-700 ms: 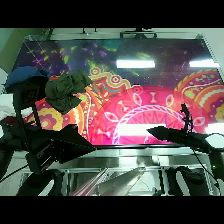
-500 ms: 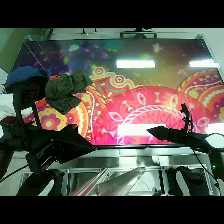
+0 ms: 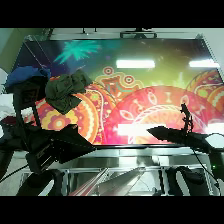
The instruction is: Fold the shirts.
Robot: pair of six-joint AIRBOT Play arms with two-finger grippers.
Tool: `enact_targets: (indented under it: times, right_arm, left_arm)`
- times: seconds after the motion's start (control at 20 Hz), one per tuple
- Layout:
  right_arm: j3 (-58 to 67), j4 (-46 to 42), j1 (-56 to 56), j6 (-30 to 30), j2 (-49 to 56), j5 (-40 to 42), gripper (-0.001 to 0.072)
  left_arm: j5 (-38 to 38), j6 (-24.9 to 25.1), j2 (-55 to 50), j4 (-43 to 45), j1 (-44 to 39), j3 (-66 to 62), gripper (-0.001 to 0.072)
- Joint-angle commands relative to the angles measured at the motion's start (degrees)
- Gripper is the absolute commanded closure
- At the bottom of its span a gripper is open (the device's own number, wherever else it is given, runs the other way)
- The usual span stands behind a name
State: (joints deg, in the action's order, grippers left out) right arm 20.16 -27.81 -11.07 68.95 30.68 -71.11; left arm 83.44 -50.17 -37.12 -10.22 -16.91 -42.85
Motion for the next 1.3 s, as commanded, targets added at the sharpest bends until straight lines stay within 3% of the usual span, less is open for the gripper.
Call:
enact_targets:
  times: [0.0,0.35,0.55,0.6,0.7,0.75,0.8,0.85,0.9,1.05,1.2,1.25]
  right_arm:
    - [0.0,0.0,0.0,0.0,0.0,0.0,0.0689]
    - [0.0,0.0,0.0,0.0,0.0,0.7,0.0688]
    - [0.0,0.0,0.0,-0.3,0.1,5.4,0.0688]
    - [0.2,-0.1,0.0,-1.2,0.1,6.9,0.0688]
    - [1.4,-0.8,-0.1,-2.9,1.2,9.1,0.0688]
    - [2.2,-1.3,-0.5,-2.9,2.1,9.4,0.0688]
    - [3.4,-2.0,-1.2,-2.8,3.6,9.4,0.0637]
    - [4.4,-2.0,-1.8,-2.9,5.4,9.5,0.0435]
    - [5.4,-1.9,-2.5,-2.8,7.6,9.6,0.0253]
    - [6.8,-1.9,-3.4,-3.0,13.5,10.3,0.0195]
    - [6.8,-2.0,-3.4,-3.3,17.9,12.6,0.0192]
    - [6.8,-1.9,-3.4,-4.3,18.8,13.2,0.0134]
  left_arm:
    - [-0.6,0.0,0.1,0.0,0.0,0.0,0.0709]
    - [-7.0,0.0,0.0,-0.3,0.0,0.0,0.071]
    - [-17.7,-1.8,-0.1,1.0,4.9,-0.1,0.071]
    - [-19.0,-2.0,-0.9,6.5,10.4,-1.0,0.0711]
    - [-18.6,-7.8,-4.1,28.3,23.8,-5.3,0.0708]
    - [-17.2,-11.9,-6.1,38.4,29.9,-7.8,0.0552]
    - [-15.3,-15.0,-8.6,46.2,36.1,-10.4,0.0357]
    - [-14.4,-15.0,-11.2,51.0,41.4,-12.6,0.0224]
    - [-15.0,-15.0,-14.4,53.9,45.6,-14.7,-0.0013]
    - [-17.7,-12.8,-26.4,54.1,52.7,-20.2,-0.0001]
    - [-20.8,-9.2,-38.7,56.1,51.4,-25.3,-0.0001]
    - [-21.1,-9.2,-42.8,59.1,50.2,-27.1,-0.0001]
